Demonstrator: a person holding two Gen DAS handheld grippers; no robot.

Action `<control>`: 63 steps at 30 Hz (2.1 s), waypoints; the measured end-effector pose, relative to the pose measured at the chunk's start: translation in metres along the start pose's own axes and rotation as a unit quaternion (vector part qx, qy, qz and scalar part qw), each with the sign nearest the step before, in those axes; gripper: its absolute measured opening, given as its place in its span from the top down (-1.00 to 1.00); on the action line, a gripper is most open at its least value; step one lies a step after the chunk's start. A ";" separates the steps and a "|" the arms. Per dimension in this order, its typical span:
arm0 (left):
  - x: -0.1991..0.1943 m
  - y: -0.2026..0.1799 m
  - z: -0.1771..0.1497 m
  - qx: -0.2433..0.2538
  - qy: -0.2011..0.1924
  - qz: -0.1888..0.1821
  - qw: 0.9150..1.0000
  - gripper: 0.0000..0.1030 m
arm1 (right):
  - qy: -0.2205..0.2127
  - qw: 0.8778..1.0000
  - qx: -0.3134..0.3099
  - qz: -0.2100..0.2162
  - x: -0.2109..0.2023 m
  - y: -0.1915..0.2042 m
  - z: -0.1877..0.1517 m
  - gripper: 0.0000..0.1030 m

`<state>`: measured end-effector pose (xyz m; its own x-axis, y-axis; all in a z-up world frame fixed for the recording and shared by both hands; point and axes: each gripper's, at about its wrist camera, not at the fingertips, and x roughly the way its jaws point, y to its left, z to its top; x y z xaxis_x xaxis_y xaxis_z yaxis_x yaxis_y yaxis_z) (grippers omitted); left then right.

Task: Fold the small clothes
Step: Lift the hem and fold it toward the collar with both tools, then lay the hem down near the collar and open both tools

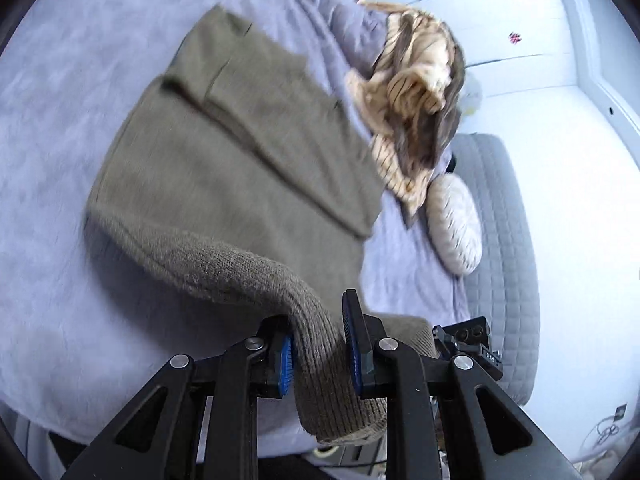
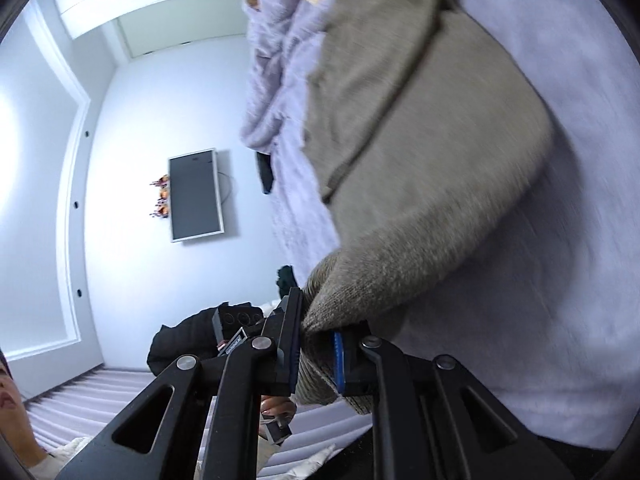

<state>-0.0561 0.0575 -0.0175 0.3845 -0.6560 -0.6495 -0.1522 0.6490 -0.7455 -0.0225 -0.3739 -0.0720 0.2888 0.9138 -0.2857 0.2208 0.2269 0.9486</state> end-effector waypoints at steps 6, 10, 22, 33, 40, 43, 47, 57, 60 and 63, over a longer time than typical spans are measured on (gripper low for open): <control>0.005 -0.019 0.063 0.029 -0.030 -0.012 0.999 0.56 | -0.026 0.998 -0.043 0.031 0.002 0.053 0.056 0.82; 0.012 -0.020 0.110 0.036 -0.035 -0.012 0.999 0.56 | -0.042 0.997 -0.058 0.020 0.011 0.074 0.095 0.82; 0.060 0.008 0.222 0.048 -0.053 0.013 0.997 0.56 | -0.100 0.994 -0.039 0.005 0.039 0.087 0.208 0.82; 0.125 0.072 0.255 0.019 -0.034 0.103 0.994 0.56 | -0.122 0.987 0.054 -0.095 0.074 -0.007 0.283 0.82; 0.099 0.052 0.260 0.028 -0.050 0.095 0.994 0.56 | -0.138 0.985 0.067 -0.077 0.075 -0.010 0.295 0.44; 0.075 0.034 0.260 0.056 -0.073 0.099 0.991 0.55 | -0.131 0.988 0.054 -0.054 0.066 0.007 0.294 -0.25; 0.068 0.025 0.250 0.109 -0.057 0.140 0.983 0.55 | -0.124 0.988 -0.004 -0.092 0.052 0.037 0.279 -0.22; 0.125 0.049 0.182 0.142 0.063 0.187 0.970 0.55 | -0.046 0.963 -0.087 -0.251 0.064 0.016 0.213 0.61; 0.141 0.035 0.202 0.138 0.037 0.170 0.975 0.55 | -0.040 0.957 -0.119 -0.260 0.086 0.026 0.226 0.61; 0.159 0.019 0.226 0.142 0.007 0.179 0.974 0.55 | -0.054 0.953 -0.138 -0.264 0.108 0.037 0.249 0.61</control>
<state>0.2077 0.0532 -0.1010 0.3399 -0.3720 -0.8637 -0.0161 0.9160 -0.4009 0.2493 -0.3509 -0.1017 0.3026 0.6119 -0.7308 0.1132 0.7382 0.6650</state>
